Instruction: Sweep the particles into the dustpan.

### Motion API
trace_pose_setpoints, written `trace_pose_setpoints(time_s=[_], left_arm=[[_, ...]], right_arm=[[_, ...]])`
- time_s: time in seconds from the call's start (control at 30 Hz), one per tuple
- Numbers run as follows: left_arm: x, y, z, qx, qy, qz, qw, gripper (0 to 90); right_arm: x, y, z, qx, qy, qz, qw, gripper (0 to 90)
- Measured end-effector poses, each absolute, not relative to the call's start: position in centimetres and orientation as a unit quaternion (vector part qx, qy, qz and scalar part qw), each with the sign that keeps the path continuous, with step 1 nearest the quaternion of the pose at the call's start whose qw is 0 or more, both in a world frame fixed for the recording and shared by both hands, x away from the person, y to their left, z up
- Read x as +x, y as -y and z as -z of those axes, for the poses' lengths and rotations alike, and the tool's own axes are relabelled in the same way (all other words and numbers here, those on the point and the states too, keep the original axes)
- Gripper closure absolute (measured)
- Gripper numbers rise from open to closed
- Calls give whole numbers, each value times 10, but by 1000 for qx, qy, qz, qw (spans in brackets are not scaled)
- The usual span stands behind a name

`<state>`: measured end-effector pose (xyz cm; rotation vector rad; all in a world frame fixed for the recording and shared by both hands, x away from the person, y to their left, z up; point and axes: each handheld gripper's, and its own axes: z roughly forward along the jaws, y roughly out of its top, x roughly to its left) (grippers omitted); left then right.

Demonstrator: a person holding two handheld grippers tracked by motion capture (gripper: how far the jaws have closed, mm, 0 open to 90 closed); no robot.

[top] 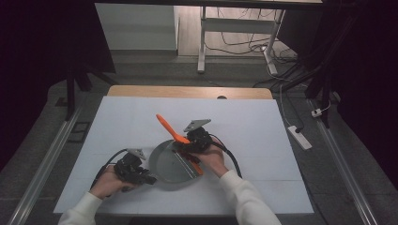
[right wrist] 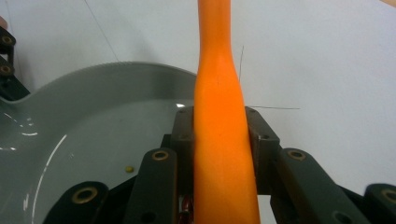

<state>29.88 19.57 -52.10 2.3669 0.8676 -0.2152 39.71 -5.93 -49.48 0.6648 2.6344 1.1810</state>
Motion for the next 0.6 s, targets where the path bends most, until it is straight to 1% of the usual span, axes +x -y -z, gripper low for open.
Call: trace_pose_setpoints(time_s=[0.33, 0.43, 0.47, 0.6], left_arm=[[299, -195, 522, 892, -328, 80, 300, 613], [299, -195, 522, 892, -328, 81, 300, 613], [299, -195, 522, 892, -328, 81, 301, 613], [299, -196, 522, 892, -329, 81, 301, 613]], right_arm=[[392, 56, 493, 219, -886, -401, 81, 701], [389, 54, 493, 216, -885, -406, 71, 702], [387, 51, 491, 209, -885, -411, 61, 702], [383, 49, 488, 203, -884, -416, 59, 703]])
